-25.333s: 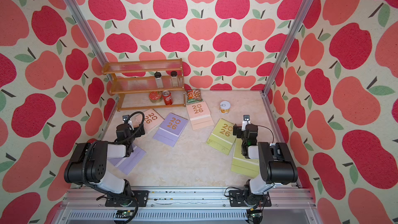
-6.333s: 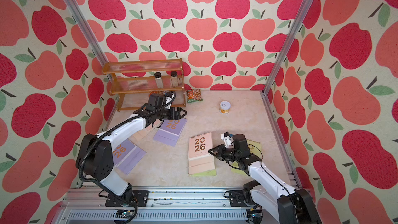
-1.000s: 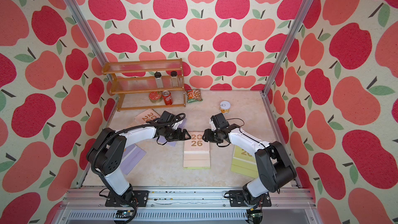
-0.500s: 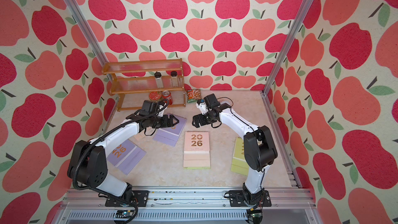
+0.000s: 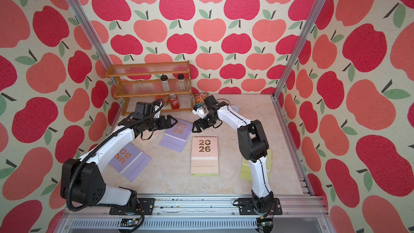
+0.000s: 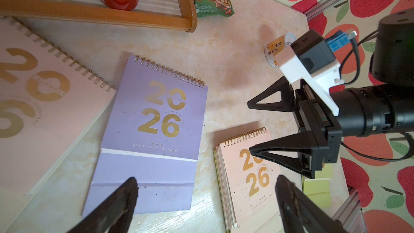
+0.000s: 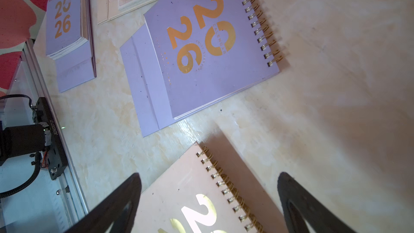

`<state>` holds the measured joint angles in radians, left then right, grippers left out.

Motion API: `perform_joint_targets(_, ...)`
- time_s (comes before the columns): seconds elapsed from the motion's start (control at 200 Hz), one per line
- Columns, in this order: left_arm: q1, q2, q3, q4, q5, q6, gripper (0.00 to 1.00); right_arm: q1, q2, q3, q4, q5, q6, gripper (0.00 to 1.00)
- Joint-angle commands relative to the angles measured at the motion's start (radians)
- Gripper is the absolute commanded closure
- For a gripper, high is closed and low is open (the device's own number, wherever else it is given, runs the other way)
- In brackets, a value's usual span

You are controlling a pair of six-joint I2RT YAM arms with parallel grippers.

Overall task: Stack the calendars
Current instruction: Adjust the calendar at the center of the board.

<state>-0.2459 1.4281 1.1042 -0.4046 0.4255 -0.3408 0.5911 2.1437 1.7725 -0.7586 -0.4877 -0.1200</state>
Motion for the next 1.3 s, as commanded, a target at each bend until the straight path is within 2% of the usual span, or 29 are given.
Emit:
perform_joint_targets(0.0,0.009,-0.030,-0.013,-0.034,-0.010,0.020,0.07,0.013,0.042,0.055,-0.078,-0.057,-0.051,0.03)
perform_joint_targets(0.455,0.022,-0.047,-0.041,-0.033,-0.002,0.021,0.06,0.064,0.149,0.124,-0.123,-0.089,-0.070,0.04)
perform_joint_targets(1.295,0.028,-0.048,-0.063,-0.017,0.013,0.014,0.06,0.086,0.142,0.112,-0.151,-0.097,-0.070,0.08)
